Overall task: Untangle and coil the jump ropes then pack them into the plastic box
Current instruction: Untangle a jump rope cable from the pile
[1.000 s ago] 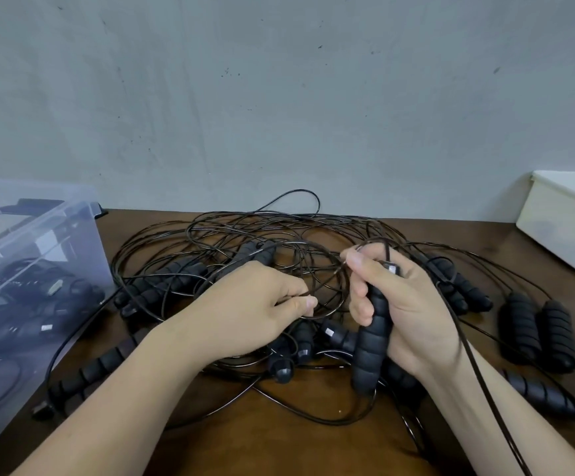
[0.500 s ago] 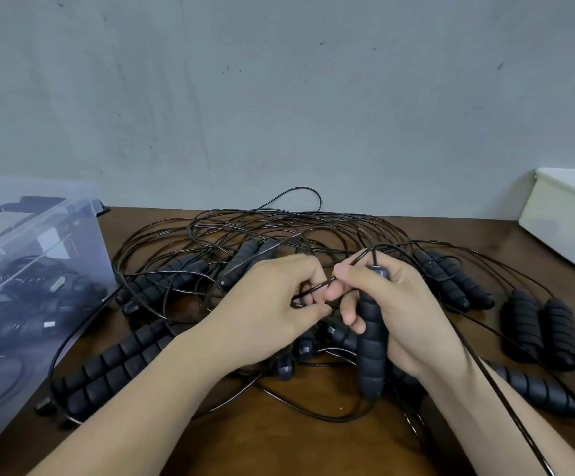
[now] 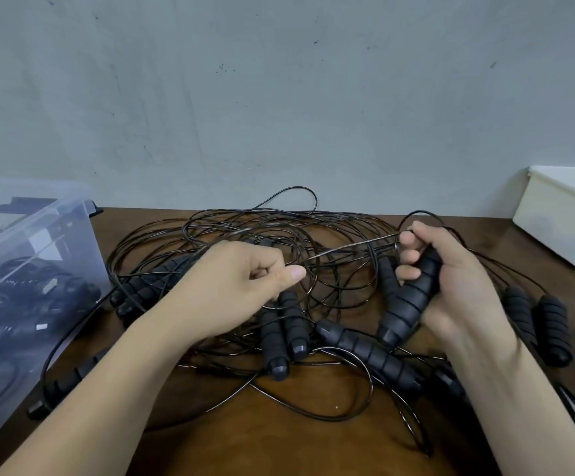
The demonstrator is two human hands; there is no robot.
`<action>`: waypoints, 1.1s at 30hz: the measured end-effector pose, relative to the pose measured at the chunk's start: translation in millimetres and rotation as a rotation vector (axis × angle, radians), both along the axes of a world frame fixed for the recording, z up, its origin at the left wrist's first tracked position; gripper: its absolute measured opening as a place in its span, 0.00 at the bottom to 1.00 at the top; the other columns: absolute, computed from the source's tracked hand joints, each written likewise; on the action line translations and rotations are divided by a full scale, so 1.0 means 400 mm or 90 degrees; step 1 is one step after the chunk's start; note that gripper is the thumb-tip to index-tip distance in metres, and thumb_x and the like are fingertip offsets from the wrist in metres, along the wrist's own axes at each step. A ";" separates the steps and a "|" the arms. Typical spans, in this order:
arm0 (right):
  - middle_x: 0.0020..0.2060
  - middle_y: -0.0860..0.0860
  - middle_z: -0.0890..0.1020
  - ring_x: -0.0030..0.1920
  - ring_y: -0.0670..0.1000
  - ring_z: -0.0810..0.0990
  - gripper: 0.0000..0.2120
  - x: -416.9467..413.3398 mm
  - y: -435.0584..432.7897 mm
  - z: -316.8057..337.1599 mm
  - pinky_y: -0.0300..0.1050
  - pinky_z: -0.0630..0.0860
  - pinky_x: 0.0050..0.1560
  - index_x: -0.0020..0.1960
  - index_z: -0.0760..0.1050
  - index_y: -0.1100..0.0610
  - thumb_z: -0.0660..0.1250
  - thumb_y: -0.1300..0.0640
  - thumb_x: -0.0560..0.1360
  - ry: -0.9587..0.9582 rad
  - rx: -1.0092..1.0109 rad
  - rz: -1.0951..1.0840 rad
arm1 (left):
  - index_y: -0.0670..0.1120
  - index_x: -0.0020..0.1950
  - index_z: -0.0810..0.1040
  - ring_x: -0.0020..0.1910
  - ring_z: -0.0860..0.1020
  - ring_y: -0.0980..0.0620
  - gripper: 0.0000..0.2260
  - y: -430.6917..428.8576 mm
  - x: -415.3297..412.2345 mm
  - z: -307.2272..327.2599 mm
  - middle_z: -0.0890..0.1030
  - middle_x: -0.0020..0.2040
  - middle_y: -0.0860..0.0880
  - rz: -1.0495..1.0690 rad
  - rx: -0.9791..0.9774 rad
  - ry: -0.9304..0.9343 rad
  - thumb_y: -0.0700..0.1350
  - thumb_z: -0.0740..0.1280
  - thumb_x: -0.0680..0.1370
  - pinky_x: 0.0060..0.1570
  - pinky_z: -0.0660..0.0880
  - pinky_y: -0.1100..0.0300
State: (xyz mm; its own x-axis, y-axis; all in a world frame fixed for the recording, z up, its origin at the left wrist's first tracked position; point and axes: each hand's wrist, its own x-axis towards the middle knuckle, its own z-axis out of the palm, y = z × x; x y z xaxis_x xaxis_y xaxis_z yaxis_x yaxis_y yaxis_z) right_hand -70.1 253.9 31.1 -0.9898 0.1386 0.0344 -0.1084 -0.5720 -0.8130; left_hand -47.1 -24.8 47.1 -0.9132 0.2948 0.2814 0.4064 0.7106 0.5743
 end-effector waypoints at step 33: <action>0.35 0.51 0.77 0.28 0.46 0.70 0.09 0.023 -0.038 0.000 0.37 0.67 0.24 0.48 0.79 0.60 0.72 0.53 0.79 0.005 0.048 0.067 | 0.49 0.36 0.74 0.30 0.74 0.54 0.22 -0.029 -0.022 -0.006 0.75 0.28 0.51 0.055 -0.020 0.122 0.64 0.66 0.81 0.32 0.66 0.58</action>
